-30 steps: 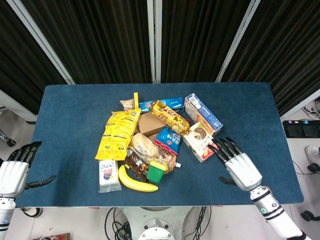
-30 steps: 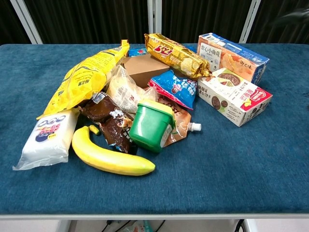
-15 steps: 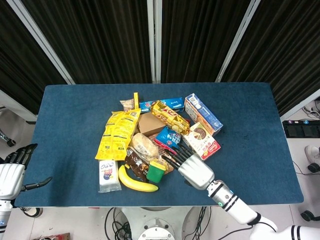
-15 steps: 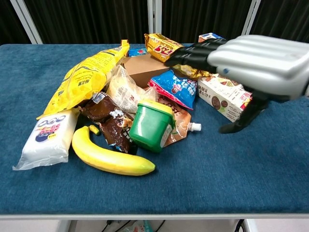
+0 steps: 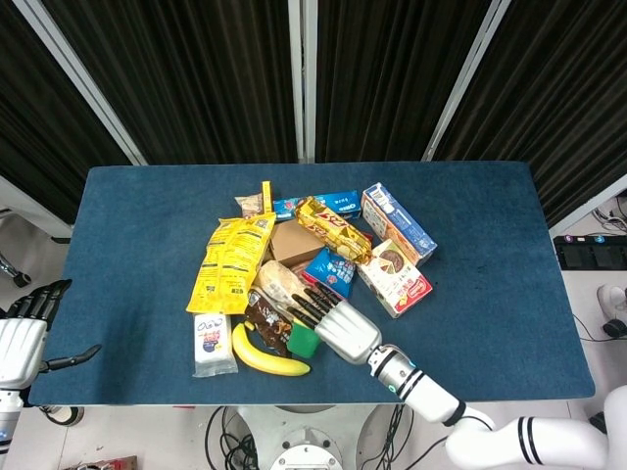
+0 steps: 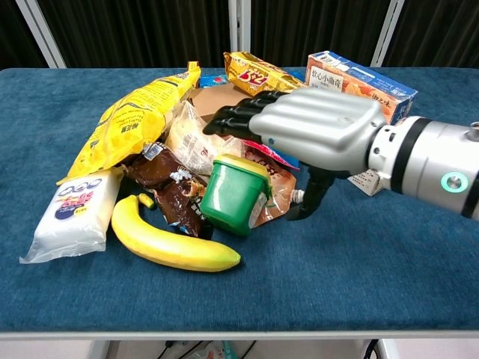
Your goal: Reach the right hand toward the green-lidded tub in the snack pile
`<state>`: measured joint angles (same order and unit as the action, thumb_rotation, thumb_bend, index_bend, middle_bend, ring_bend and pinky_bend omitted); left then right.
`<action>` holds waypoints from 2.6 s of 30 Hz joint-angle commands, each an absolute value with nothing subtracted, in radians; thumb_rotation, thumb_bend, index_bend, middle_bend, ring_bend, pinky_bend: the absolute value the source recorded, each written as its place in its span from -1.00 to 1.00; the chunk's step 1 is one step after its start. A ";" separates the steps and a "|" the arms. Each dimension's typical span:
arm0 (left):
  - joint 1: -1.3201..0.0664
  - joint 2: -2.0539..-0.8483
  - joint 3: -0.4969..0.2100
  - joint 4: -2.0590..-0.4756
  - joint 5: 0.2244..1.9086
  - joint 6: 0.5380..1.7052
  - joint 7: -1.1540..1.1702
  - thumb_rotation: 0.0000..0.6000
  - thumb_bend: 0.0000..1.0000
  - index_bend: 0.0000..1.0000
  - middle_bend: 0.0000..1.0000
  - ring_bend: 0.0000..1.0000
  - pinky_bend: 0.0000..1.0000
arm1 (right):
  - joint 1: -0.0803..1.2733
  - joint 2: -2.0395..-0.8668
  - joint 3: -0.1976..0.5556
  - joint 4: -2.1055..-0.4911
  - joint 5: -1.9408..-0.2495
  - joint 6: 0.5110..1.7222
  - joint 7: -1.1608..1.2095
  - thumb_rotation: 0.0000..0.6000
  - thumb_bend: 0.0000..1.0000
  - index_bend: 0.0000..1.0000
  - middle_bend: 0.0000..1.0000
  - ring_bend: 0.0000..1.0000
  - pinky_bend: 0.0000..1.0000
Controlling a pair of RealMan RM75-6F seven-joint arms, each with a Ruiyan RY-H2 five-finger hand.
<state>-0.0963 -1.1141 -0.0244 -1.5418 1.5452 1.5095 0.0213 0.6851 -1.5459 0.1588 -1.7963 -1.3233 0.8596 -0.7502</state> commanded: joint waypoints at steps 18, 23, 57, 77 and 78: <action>-0.078 -1.127 -0.021 -1.498 1.526 1.513 -0.024 -0.05 -1.00 -0.85 -0.80 -0.76 -0.52 | 0.787 -1.623 0.121 -1.704 -1.225 0.849 -0.766 1.00 -0.85 -1.00 -1.00 -1.00 -0.98; -0.078 -1.128 -0.020 -1.490 1.524 1.507 -0.030 -0.05 -1.00 -0.85 -0.80 -0.76 -0.52 | 0.797 -1.627 0.108 -1.691 -1.235 0.862 -0.752 1.00 -0.78 -0.99 -0.92 -0.99 -0.82; -0.081 -1.123 -0.022 -1.479 1.515 1.486 -0.045 0.09 -1.00 -0.83 -0.80 -0.76 -0.52 | 0.790 -1.624 0.076 -1.628 -1.397 0.999 -0.619 1.00 -0.52 0.53 0.13 -0.10 -0.31; -0.075 -1.106 -0.019 -1.524 1.528 1.502 -0.005 0.10 -1.00 -0.83 -0.80 -0.76 -0.52 | 0.733 -1.474 0.294 -1.762 -1.438 1.248 -0.358 1.00 -0.43 0.52 0.14 -0.10 -0.38; -0.075 -1.104 -0.019 -1.526 1.527 1.502 -0.003 0.09 -1.00 -0.83 -0.80 -0.76 -0.52 | 0.732 -1.474 0.294 -1.760 -1.439 1.251 -0.356 1.00 -0.42 0.51 0.14 -0.10 -0.38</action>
<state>-0.0755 -1.1050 -0.0192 -1.5253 1.5268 1.5020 -0.0037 0.7335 -1.4745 0.2932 -1.7606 -1.4387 1.2492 -0.3573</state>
